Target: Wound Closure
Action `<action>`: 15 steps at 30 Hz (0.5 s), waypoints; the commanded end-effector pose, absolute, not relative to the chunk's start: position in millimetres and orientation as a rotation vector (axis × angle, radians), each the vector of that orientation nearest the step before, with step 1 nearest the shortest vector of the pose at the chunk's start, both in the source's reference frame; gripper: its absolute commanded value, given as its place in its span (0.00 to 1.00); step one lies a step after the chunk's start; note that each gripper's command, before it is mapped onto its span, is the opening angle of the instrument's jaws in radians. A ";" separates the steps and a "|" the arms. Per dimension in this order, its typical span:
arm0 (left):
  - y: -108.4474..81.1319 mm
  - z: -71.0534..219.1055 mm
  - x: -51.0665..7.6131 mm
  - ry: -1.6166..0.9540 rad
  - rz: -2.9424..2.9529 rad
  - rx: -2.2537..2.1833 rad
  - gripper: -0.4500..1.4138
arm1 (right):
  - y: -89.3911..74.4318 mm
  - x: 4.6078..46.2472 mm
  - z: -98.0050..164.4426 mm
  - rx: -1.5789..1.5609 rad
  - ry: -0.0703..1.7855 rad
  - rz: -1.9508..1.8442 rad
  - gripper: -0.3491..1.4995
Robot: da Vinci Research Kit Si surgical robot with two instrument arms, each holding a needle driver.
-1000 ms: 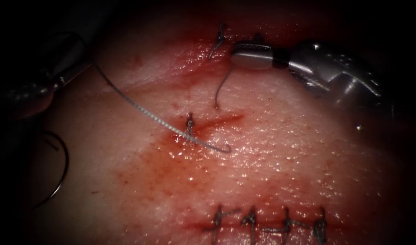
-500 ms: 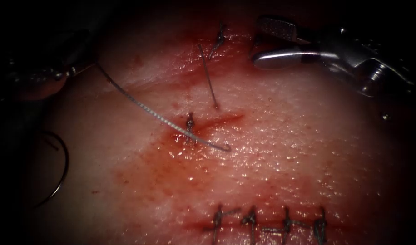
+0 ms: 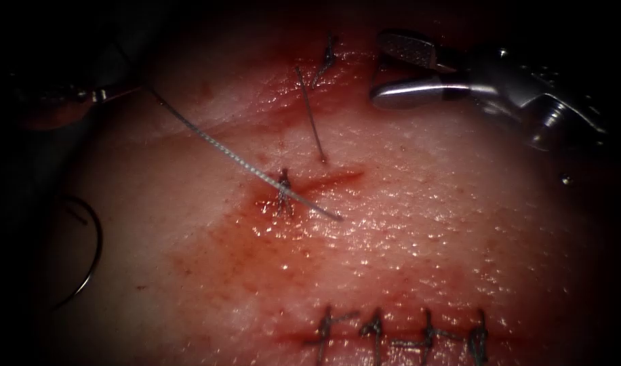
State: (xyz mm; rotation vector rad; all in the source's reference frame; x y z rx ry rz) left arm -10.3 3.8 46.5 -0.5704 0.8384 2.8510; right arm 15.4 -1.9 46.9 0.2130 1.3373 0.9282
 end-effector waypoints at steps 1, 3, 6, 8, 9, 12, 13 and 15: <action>4.1 47.1 -10.8 0.842 2.845 -0.576 0.58 | -2.2 16.4 47.7 0.212 1.341 0.928 0.83; 4.3 47.2 -10.5 0.846 2.837 -0.571 0.58 | -2.2 16.5 47.8 0.211 1.338 0.926 0.83; 4.7 47.4 -9.8 0.856 2.814 -0.546 0.53 | -2.4 16.7 48.0 0.211 1.331 0.922 0.82; 4.8 47.5 -9.6 0.857 2.809 -0.540 0.53 | -2.4 16.7 48.1 0.211 1.331 0.922 0.82; 4.9 47.6 -9.4 0.857 2.807 -0.530 0.53 | -2.4 16.7 48.1 0.211 1.331 0.922 0.82; 5.3 48.1 -8.8 0.865 2.776 -0.505 0.57 | -2.4 16.7 48.1 0.211 1.331 0.922 0.81; 5.4 48.3 -8.7 0.867 2.774 -0.503 0.58 | -2.4 16.7 48.1 0.211 1.331 0.922 0.81; 5.6 48.6 -8.4 0.869 2.772 -0.506 0.57 | -2.4 16.7 48.1 0.212 1.329 0.920 0.81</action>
